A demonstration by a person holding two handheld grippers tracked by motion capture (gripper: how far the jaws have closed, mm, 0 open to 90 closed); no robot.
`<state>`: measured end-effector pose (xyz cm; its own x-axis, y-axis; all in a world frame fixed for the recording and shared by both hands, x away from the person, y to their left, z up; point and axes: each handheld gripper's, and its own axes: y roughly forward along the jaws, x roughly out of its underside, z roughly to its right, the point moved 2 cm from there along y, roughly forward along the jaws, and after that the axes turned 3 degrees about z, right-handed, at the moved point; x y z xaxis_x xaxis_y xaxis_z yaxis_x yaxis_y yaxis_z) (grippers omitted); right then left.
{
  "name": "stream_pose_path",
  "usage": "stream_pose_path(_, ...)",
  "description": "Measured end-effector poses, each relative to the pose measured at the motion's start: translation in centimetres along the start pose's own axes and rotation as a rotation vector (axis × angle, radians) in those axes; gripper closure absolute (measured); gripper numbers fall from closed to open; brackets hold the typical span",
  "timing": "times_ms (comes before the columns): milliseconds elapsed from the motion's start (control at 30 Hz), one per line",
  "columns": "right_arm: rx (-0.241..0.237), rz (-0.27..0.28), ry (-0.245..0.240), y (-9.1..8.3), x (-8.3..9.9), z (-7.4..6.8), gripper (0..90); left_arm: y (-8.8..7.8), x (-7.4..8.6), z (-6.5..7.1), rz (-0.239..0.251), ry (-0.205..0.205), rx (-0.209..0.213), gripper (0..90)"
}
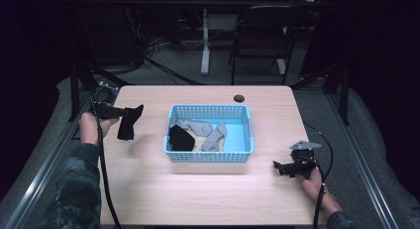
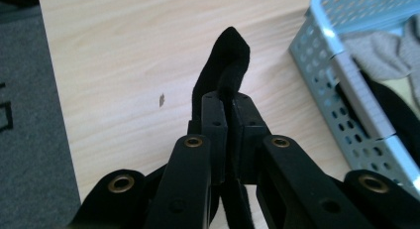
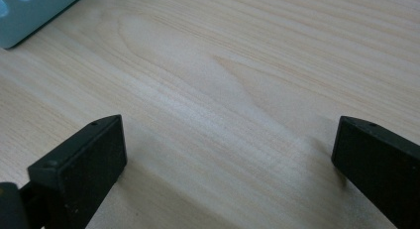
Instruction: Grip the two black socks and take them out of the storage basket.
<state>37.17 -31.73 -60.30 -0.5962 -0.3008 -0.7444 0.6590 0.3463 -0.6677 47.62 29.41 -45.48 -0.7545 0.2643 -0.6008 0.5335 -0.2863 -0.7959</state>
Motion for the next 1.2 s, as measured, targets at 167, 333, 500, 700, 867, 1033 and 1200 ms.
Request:
stream_pose_path(167, 0.0, 0.0, 0.0, 0.0, 0.0, 0.0, 0.0, 1.7, 1.6, -0.8, -0.051, -0.048, 0.001, 85.8)
stream_pose_path(333, 0.002, 0.0, 0.0, 0.0, 0.0, 0.0, 0.0, 3.7, 3.4, -1.2, -0.12, -0.08, 0.024, 85.3)
stream_pose_path(500, 0.0, 0.001, 0.001, 0.0, 0.0, 0.0, 0.0, 5.1, 4.9, -1.2, -0.149, -0.085, 0.05, 82.6)
stream_pose_path(700, 0.003, -0.001, -0.001, 0.0, 0.0, 0.0, 0.0, 4.7, 5.2, -0.9, -0.127, -0.097, 0.044, 41.7)
stream_pose_path(867, 0.003, -0.001, -0.001, 0.0, 0.0, 0.0, 0.0, 2.7, 4.2, 0.1, -0.08, -0.063, 0.044, 24.1)
stream_pose_path(1033, 0.003, 0.0, 0.0, 0.0, 0.0, 0.0, 0.0, 0.6, 2.4, 1.9, -0.035, 0.002, 0.045, 17.4)
stream_pose_path(1200, 0.003, -0.001, 0.0, 0.0, 0.0, 0.0, 0.0, -0.6, 0.4, 4.4, 0.0, 0.086, 0.062, 15.5)
